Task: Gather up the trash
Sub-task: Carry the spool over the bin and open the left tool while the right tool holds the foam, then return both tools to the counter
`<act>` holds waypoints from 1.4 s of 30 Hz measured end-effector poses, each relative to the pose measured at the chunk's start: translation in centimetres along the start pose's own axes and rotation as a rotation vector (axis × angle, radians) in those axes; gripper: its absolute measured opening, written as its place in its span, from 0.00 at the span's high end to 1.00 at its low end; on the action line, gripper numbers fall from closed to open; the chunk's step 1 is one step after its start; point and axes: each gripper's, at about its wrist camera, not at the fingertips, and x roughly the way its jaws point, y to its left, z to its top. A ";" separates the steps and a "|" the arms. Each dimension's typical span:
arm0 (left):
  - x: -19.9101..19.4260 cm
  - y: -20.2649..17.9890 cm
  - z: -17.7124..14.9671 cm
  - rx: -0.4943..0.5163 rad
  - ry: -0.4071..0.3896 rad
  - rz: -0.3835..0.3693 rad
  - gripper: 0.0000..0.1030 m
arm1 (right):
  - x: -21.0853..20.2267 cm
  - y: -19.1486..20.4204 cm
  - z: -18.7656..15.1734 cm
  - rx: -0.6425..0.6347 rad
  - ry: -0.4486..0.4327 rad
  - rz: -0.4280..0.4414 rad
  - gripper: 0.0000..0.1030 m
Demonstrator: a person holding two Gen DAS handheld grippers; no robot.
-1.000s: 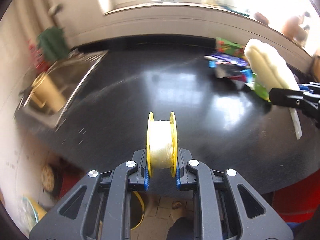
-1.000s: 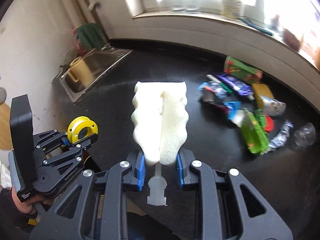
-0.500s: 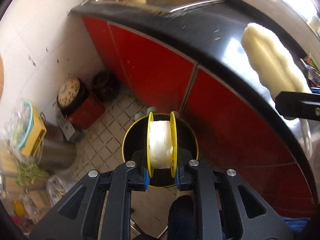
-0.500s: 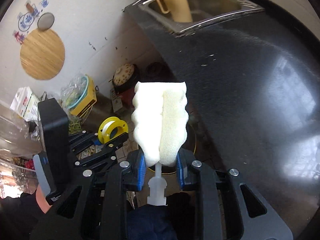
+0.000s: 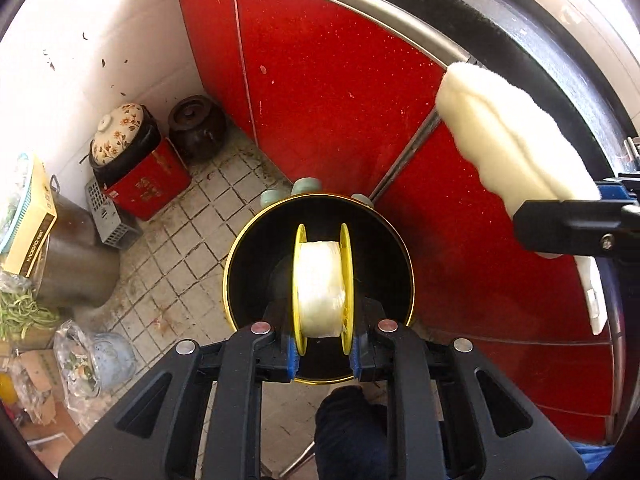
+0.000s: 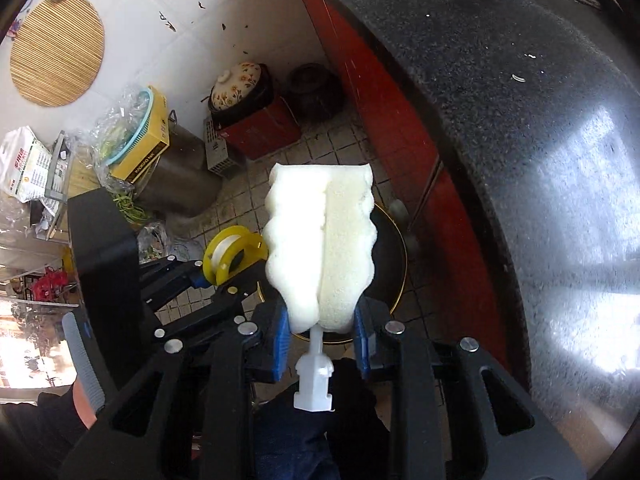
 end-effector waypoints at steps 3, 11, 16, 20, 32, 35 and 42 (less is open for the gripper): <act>0.2 0.0 0.2 0.007 0.009 -0.002 0.80 | 0.2 -0.1 0.5 -0.009 0.012 -0.014 0.65; -0.3 0.4 0.3 0.022 -0.001 0.020 0.25 | -0.1 0.1 0.7 -0.023 -0.001 0.008 0.35; -1.6 0.2 0.0 0.067 -0.008 0.046 0.15 | -2.3 -0.1 0.5 -0.030 -0.022 0.003 0.30; -3.3 -0.3 -0.2 0.079 -0.008 0.067 0.10 | -5.7 -0.5 -0.2 -0.026 -0.084 0.001 0.19; -10.3 -11.2 1.7 0.327 -0.055 -0.072 0.09 | -22.3 -10.6 -13.7 0.322 -0.423 -0.264 0.09; -11.3 -16.4 2.9 0.422 -0.033 -0.138 0.09 | -26.1 -14.4 -20.1 0.491 -0.489 -0.389 0.09; -14.5 -29.8 4.5 0.592 -0.064 -0.229 0.09 | -32.7 -20.7 -35.0 0.846 -0.583 -0.543 0.09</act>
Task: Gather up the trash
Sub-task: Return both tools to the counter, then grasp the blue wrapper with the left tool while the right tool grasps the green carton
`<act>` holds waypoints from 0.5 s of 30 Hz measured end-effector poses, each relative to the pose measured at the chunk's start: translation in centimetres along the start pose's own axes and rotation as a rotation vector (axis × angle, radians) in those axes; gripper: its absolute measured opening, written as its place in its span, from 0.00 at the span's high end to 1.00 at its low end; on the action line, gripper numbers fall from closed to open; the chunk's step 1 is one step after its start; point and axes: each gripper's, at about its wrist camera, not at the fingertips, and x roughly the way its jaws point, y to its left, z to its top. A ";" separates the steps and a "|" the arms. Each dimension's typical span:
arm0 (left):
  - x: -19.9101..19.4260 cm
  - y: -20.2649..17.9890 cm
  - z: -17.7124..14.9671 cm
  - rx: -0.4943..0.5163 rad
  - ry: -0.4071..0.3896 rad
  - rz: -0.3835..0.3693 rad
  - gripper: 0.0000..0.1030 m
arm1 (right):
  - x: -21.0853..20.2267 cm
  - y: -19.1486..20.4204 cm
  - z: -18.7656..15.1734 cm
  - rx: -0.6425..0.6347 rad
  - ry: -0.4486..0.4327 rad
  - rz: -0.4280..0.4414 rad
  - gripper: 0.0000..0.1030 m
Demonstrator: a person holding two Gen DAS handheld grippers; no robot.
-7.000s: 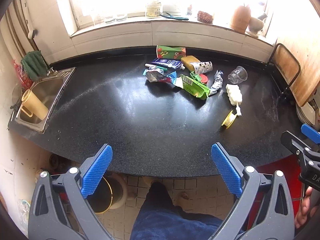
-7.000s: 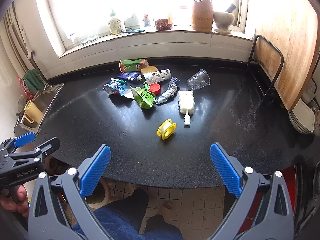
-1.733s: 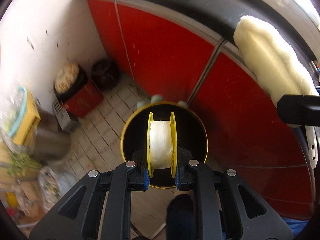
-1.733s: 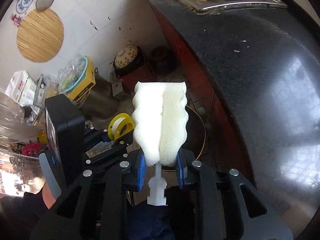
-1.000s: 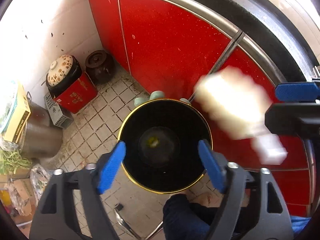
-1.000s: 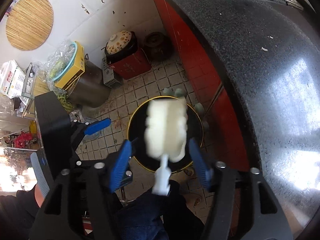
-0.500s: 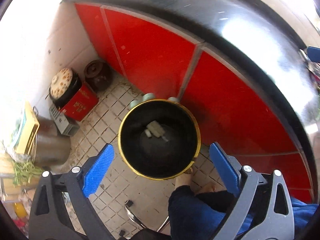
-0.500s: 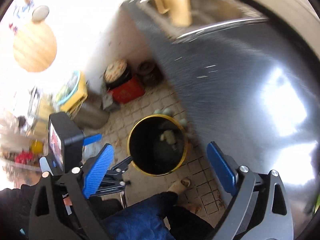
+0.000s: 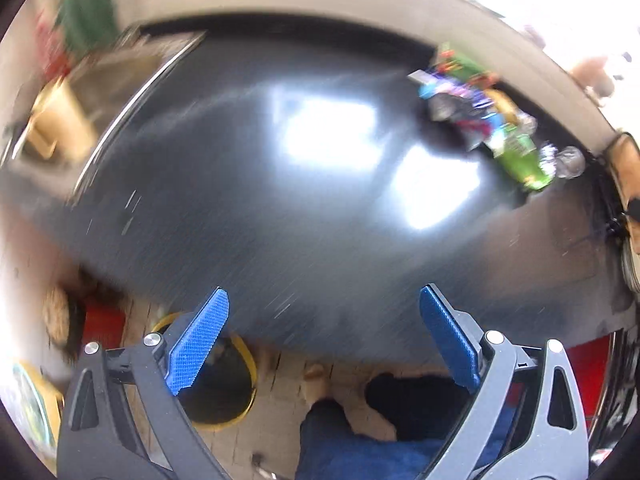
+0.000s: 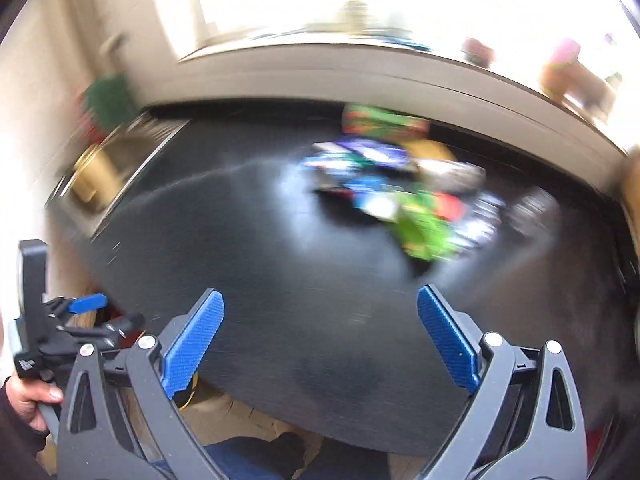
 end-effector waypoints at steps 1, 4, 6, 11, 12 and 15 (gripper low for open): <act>-0.2 -1.3 0.7 0.015 -0.013 0.003 0.09 | -0.7 -2.2 -0.2 0.037 -0.009 -0.018 0.09; -0.5 -5.7 3.0 0.045 -0.028 -0.013 0.10 | -2.0 -6.6 -0.6 0.081 -0.014 -0.040 0.09; -0.3 -8.3 4.1 0.042 -0.027 -0.066 0.10 | -2.9 -9.2 -0.6 0.084 -0.031 -0.029 0.09; 0.4 -13.2 6.2 0.071 -0.027 -0.048 0.10 | -2.9 -11.7 -0.4 0.055 -0.045 0.030 0.09; 0.5 -13.9 6.5 0.064 -0.029 -0.048 0.10 | -2.7 -12.1 0.0 0.042 -0.044 0.044 0.09; 1.2 -15.1 7.2 0.048 -0.041 -0.042 0.10 | -1.9 -12.4 0.6 -0.002 -0.050 0.095 0.09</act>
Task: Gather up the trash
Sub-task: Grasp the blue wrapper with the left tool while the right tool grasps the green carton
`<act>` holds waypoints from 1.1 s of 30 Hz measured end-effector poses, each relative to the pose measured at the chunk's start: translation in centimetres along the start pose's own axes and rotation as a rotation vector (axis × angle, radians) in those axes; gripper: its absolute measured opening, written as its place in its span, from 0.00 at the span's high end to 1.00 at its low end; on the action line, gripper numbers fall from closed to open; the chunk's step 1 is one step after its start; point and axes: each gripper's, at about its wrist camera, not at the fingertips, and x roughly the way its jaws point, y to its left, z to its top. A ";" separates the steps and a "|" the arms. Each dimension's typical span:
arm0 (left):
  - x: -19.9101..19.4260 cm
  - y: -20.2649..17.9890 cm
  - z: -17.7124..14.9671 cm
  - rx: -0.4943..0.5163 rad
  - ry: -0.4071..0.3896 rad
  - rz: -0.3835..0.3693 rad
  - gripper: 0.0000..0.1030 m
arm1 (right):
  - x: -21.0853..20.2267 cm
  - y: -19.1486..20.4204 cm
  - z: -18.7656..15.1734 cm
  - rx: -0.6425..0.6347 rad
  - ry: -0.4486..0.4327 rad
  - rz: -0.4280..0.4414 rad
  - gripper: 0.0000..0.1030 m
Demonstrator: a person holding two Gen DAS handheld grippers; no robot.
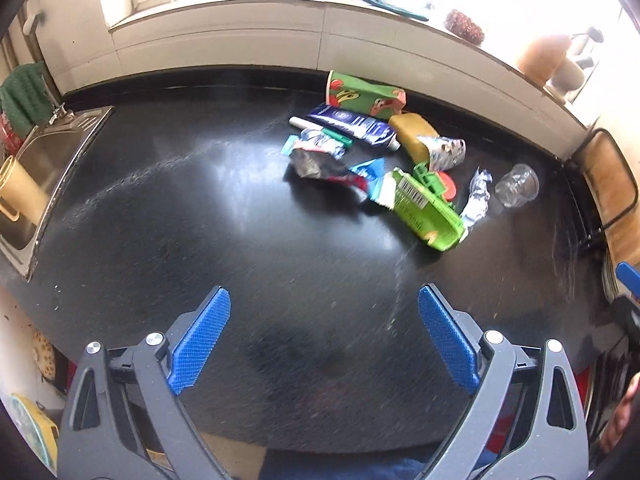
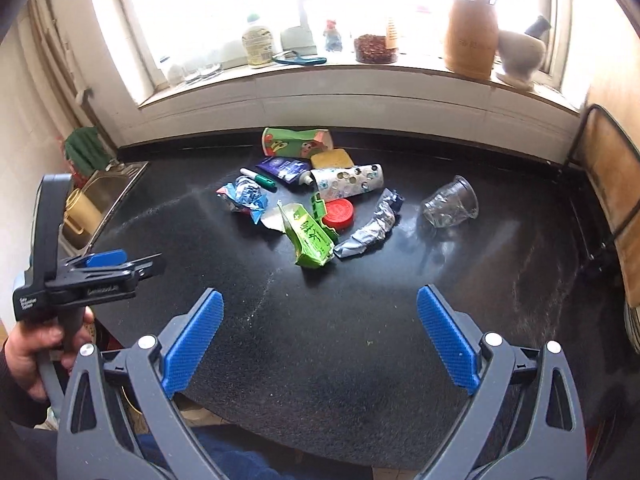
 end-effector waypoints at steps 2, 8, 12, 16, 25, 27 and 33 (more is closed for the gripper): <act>0.8 -0.6 0.5 -0.015 0.003 0.014 0.10 | 1.1 -0.2 0.3 -0.029 0.016 0.020 0.09; 2.5 -0.8 1.6 -0.083 0.039 0.025 0.10 | 3.8 -0.4 1.6 -0.094 0.064 0.077 0.09; 4.9 -0.8 3.7 -0.124 0.055 0.044 0.10 | 6.8 -0.1 2.5 -0.149 0.091 0.104 0.12; 8.1 -0.3 6.3 -0.182 0.083 0.053 0.10 | 11.0 0.1 4.0 -0.143 0.148 0.137 0.16; 15.3 0.5 10.8 -0.288 0.131 0.035 0.11 | 19.8 1.8 5.9 -0.224 0.275 0.141 0.29; 16.5 0.5 11.1 -0.287 0.141 0.031 0.18 | 21.5 2.2 5.8 -0.259 0.303 0.125 0.36; 18.6 0.6 10.5 -0.305 0.178 -0.005 0.52 | 23.6 2.7 5.2 -0.304 0.337 0.101 0.61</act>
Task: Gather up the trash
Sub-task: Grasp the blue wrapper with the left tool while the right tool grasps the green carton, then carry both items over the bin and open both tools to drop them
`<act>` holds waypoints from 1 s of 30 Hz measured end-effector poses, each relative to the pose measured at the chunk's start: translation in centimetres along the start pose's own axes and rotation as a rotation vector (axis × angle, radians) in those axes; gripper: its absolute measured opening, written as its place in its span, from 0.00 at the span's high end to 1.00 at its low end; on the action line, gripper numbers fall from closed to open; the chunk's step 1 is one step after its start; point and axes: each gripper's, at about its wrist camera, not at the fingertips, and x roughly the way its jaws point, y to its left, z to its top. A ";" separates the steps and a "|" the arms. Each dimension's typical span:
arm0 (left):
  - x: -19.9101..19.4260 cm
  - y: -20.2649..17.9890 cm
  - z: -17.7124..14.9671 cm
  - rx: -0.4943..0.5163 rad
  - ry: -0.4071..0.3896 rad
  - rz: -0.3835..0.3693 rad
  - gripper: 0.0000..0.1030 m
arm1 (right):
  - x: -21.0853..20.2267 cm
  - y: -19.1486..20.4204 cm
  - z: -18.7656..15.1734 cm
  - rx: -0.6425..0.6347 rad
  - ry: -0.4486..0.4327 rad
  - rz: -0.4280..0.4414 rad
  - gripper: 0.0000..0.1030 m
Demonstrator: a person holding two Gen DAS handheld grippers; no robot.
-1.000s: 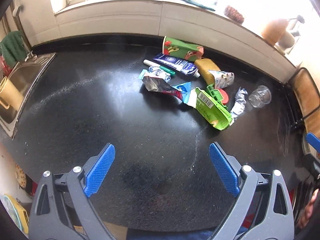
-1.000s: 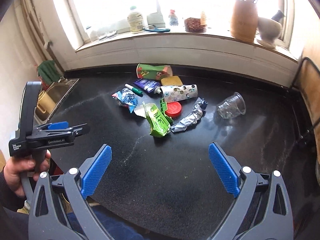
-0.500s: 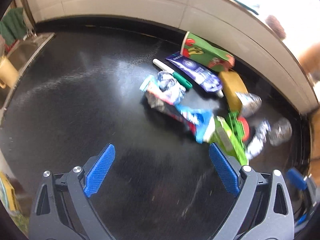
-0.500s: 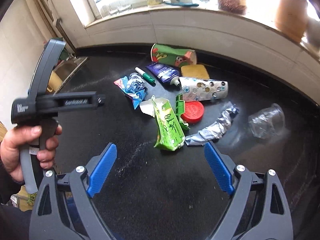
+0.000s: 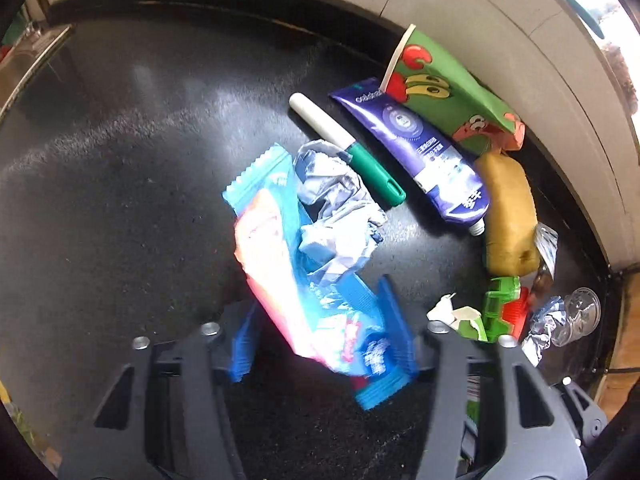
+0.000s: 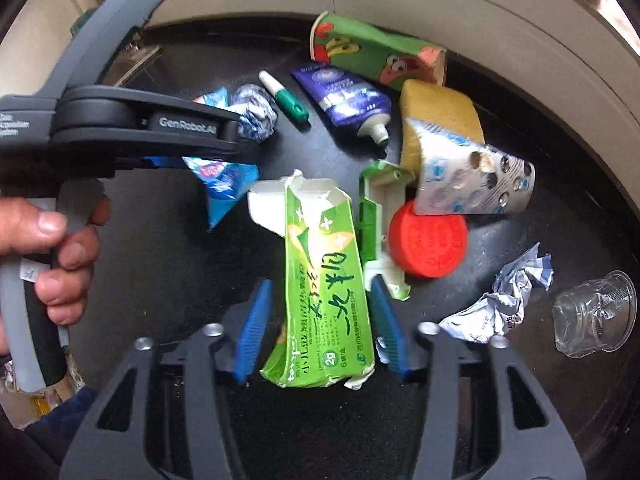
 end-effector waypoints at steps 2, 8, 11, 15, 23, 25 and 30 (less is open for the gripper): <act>-0.1 -0.1 -0.3 0.021 0.003 -0.003 0.76 | -0.2 0.1 -0.3 -0.004 -0.015 -0.005 0.65; -2.6 -0.5 -2.8 0.132 -0.028 0.019 0.93 | -2.4 0.3 -1.3 0.010 -0.060 0.003 0.68; -4.5 -0.7 -4.4 0.192 -0.059 0.049 0.98 | -4.5 0.5 -2.1 0.032 -0.096 0.019 0.68; -7.1 0.0 -5.7 0.204 -0.106 0.051 0.99 | -7.4 0.8 -3.4 0.059 -0.140 0.033 0.68; -11.8 0.8 -9.5 0.262 -0.165 0.071 0.99 | -10.9 1.8 -6.7 0.077 -0.203 -0.001 0.68; -12.5 1.2 -10.3 0.285 -0.170 0.072 0.99 | -11.8 2.1 -7.4 0.089 -0.215 -0.008 0.68; -13.3 1.8 -11.4 0.323 -0.181 0.078 0.99 | -13.0 2.8 -8.0 0.116 -0.237 -0.032 0.68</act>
